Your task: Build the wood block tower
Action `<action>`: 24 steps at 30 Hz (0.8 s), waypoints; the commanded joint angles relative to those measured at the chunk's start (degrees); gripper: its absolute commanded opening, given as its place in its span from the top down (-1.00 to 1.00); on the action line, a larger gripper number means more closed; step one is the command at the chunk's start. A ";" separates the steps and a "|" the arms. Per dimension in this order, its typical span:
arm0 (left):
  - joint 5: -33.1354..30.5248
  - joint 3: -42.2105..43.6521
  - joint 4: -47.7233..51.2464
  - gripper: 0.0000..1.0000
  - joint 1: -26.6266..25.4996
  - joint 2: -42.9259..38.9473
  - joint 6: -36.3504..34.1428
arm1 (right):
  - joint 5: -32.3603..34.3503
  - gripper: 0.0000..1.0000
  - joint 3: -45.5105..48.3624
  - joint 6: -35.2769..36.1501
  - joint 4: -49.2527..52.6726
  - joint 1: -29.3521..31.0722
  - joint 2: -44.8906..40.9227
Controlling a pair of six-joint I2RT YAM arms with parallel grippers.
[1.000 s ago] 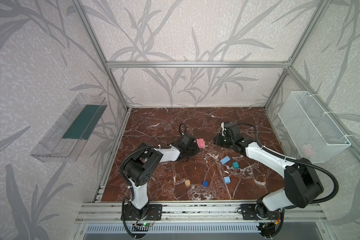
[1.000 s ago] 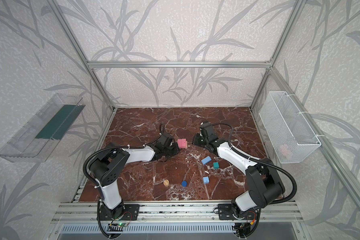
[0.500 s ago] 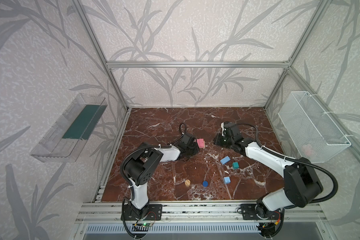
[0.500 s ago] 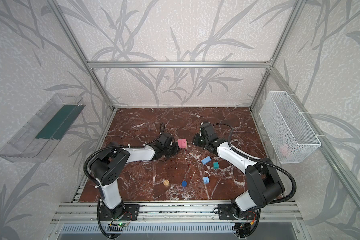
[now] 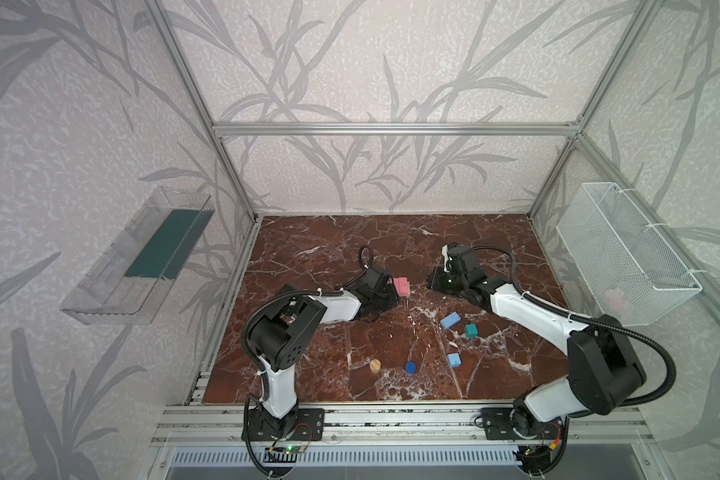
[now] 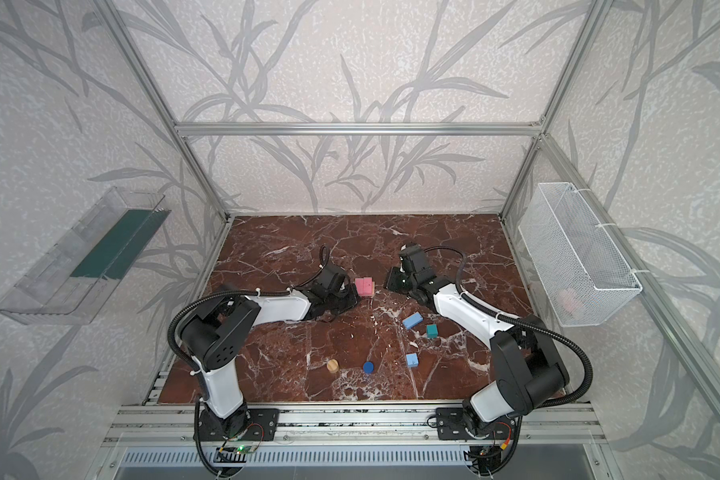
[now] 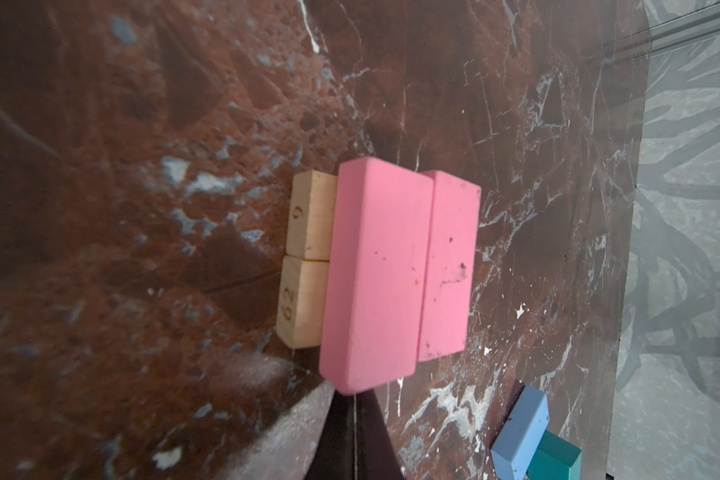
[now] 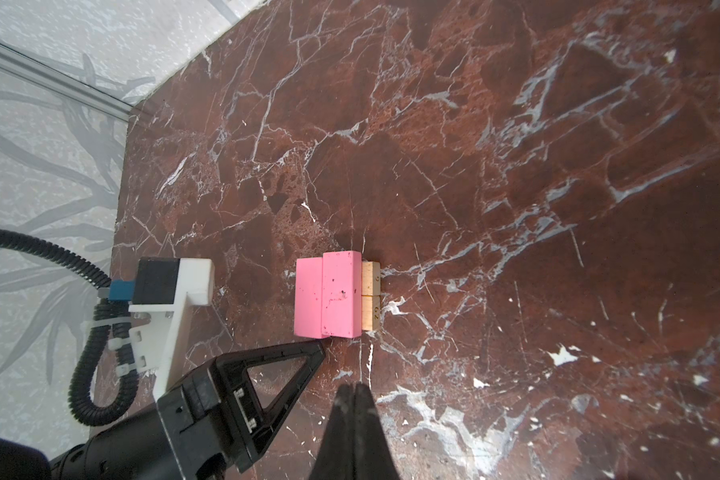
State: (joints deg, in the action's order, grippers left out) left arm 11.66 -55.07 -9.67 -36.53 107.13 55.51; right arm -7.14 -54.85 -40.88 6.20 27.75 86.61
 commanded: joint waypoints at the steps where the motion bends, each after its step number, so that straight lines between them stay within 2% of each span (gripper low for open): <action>1: -0.23 -1.57 0.53 1.00 0.49 1.12 -0.40 | -0.34 1.00 -0.34 -0.07 -0.50 -0.31 0.84; 24: -0.08 -1.90 0.18 1.00 0.80 1.76 -0.50 | -0.69 1.00 -0.46 -0.17 -0.55 -0.24 1.28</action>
State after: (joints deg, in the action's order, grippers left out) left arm 11.73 -55.37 -9.69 -35.99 107.92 55.48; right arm -7.57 -54.85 -40.88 6.20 27.75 87.20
